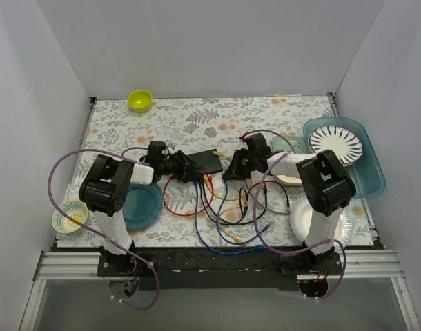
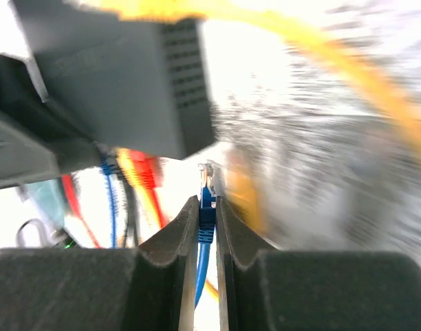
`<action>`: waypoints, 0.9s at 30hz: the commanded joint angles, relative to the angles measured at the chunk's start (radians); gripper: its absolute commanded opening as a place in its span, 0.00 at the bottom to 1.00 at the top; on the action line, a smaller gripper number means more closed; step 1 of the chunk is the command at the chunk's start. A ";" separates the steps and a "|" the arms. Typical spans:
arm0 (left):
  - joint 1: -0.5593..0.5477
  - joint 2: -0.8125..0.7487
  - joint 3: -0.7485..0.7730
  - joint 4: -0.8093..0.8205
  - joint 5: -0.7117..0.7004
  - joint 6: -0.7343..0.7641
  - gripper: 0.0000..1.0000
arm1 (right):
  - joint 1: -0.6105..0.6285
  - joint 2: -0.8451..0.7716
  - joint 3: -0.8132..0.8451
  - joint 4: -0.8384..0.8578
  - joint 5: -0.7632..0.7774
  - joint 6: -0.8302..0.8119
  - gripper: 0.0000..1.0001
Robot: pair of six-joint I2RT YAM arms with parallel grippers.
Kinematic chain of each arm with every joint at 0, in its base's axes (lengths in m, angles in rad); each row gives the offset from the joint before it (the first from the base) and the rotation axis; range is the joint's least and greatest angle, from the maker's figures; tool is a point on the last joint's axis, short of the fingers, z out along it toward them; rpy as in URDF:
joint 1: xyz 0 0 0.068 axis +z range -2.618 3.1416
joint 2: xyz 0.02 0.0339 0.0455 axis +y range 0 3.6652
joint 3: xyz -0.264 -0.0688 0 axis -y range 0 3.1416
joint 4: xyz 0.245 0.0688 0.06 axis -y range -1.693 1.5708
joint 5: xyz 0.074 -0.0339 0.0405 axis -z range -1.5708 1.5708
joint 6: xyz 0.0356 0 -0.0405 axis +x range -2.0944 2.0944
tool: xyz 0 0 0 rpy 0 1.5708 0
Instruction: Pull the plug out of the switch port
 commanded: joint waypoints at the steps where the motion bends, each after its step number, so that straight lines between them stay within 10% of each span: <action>1: 0.042 -0.044 0.041 -0.058 -0.032 0.027 0.35 | -0.040 -0.077 0.013 -0.155 0.137 -0.115 0.01; 7: 0.063 -0.031 0.051 -0.032 -0.012 0.006 0.35 | -0.001 -0.108 0.062 -0.098 0.091 -0.113 0.37; 27: 0.063 -0.002 0.080 -0.021 -0.006 -0.011 0.36 | 0.083 0.084 0.165 -0.020 -0.008 -0.074 0.42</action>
